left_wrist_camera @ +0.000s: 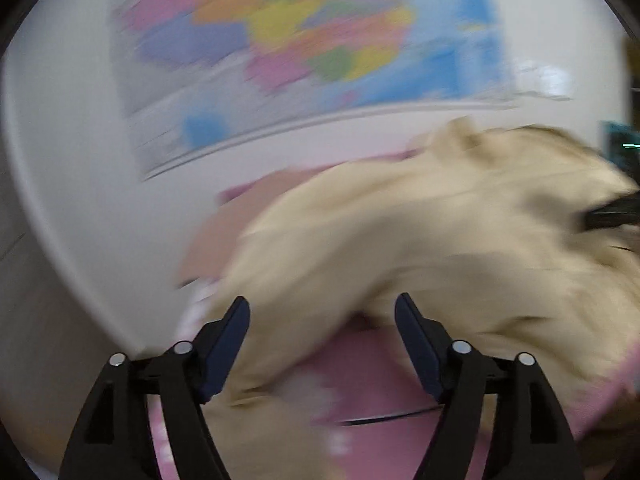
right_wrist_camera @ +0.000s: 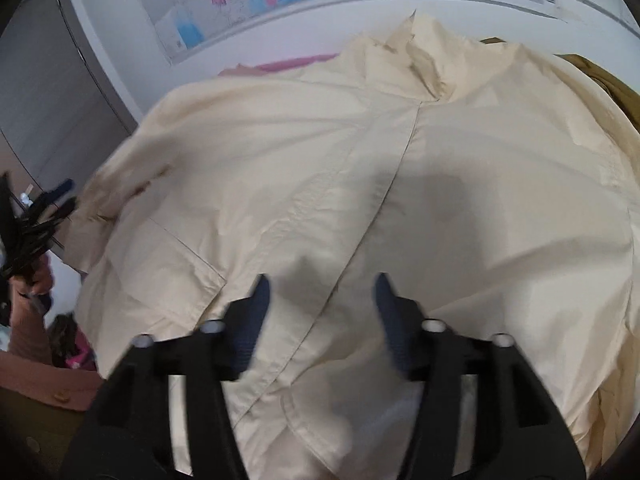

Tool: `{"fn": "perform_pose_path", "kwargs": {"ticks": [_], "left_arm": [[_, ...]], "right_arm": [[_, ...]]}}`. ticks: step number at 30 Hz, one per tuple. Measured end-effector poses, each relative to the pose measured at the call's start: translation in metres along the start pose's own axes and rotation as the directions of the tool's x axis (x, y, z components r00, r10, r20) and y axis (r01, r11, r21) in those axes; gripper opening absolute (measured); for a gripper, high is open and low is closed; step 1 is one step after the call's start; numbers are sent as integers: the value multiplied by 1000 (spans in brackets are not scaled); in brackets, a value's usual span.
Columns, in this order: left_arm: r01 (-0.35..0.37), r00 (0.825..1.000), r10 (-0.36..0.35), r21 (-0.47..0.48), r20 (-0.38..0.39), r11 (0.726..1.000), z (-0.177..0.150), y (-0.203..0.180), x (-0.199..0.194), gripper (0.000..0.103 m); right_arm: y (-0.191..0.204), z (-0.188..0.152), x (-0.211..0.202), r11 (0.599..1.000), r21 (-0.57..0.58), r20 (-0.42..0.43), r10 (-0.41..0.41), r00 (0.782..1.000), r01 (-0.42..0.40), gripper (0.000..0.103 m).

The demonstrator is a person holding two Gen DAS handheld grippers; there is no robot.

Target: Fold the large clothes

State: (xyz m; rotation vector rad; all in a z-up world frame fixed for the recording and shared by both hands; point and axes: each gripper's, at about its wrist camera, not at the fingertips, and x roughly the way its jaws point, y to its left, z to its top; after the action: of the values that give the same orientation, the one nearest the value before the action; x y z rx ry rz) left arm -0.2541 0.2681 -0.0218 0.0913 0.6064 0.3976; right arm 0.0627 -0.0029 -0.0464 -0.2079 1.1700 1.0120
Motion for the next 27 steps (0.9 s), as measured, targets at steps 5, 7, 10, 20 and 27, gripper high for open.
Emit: {"fn": "perform_pose_path", "kwargs": {"ticks": [5, 7, 10, 20, 27], "left_arm": [[166, 986, -164, 42, -38, 985, -6, -34, 13, 82], [184, 980, -180, 34, -83, 982, -11, -42, 28, 82], [204, 973, -205, -24, -102, 979, -6, -34, 39, 82], [307, 931, -330, -155, -155, 939, -24, -23, 41, 82], [500, 801, -586, -402, -120, 767, -56, -3, 41, 86]], "right_arm": [[-2, 9, 38, 999, 40, -57, 26, 998, -24, 39], [-7, 14, 41, 998, 53, -55, 31, 998, -28, 3], [-7, 23, 38, 999, 27, -45, 42, 998, -41, 3], [-8, 33, 33, 1000, 2, 4, -27, 1000, 27, 14], [-45, -31, -99, 992, 121, 225, 4, 974, -32, 52]]}}
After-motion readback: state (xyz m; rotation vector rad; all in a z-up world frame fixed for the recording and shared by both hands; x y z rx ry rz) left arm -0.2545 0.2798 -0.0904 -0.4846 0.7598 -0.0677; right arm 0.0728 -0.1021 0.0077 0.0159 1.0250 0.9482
